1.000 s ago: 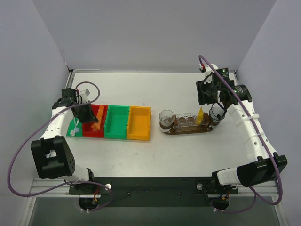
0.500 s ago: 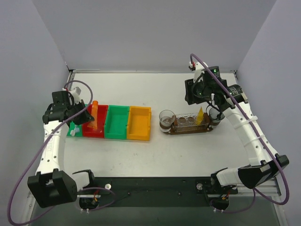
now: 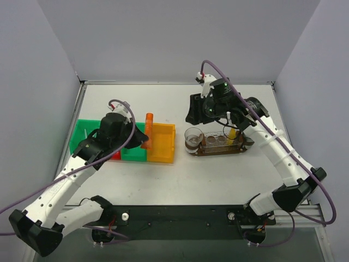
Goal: Prepare toiletry sets of a toothbrush and toothpaste on the tray
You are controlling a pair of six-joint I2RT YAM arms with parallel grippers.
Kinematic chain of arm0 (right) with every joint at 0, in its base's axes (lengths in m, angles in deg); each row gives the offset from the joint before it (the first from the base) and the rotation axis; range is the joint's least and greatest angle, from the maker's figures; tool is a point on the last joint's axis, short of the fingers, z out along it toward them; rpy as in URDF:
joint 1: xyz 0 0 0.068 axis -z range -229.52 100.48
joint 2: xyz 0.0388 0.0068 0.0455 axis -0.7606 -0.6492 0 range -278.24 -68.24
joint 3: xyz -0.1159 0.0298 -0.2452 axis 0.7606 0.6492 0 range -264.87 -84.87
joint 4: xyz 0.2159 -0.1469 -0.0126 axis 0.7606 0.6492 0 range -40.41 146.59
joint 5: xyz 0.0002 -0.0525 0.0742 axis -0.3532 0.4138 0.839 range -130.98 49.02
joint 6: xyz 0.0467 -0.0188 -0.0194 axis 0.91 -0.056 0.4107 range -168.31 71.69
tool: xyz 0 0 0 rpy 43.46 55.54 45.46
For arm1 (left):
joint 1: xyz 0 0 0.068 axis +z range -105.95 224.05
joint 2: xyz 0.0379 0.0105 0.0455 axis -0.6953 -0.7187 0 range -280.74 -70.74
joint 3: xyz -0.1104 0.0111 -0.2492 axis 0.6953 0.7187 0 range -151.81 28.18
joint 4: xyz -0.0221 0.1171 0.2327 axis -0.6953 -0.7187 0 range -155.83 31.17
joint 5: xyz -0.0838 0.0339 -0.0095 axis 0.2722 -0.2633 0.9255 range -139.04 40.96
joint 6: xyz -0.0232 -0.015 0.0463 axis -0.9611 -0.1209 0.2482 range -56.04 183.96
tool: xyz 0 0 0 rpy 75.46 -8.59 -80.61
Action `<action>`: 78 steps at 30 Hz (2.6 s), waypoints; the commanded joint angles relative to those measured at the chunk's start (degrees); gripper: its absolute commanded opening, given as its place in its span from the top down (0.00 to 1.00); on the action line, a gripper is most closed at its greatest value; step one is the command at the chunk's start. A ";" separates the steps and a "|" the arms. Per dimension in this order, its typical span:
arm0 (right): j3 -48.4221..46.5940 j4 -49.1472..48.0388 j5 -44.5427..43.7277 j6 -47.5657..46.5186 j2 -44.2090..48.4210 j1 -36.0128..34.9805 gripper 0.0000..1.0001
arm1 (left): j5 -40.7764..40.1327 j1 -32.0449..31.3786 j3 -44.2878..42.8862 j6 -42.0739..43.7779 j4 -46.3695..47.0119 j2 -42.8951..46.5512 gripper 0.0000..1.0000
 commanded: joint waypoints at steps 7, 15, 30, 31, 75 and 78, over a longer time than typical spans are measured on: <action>-0.18 -5.37 7.26 9.08 -3.98 -5.84 0.58 | -13.67 -16.07 -2.33 -9.46 10.89 -4.20 1.00; 3.86 -7.31 9.82 11.98 -6.18 -6.81 0.57 | -12.62 -17.92 -2.94 -10.16 12.30 -4.90 1.00; 7.46 -14.16 15.09 17.52 -10.40 -7.25 0.58 | -11.12 -20.64 -2.76 -11.40 14.23 -5.96 1.00; 7.73 -14.69 15.53 17.95 -10.49 -7.34 0.58 | -11.03 -20.73 -2.76 -11.48 14.23 -5.87 1.00; 8.61 4.91 24.50 -12.63 2.17 -5.49 1.00 | 23.60 -9.13 3.21 -16.58 32.69 -10.35 0.19; 7.99 5.08 23.71 -13.07 2.17 -5.84 1.00 | 22.46 -9.39 4.27 -17.55 32.69 -9.91 0.20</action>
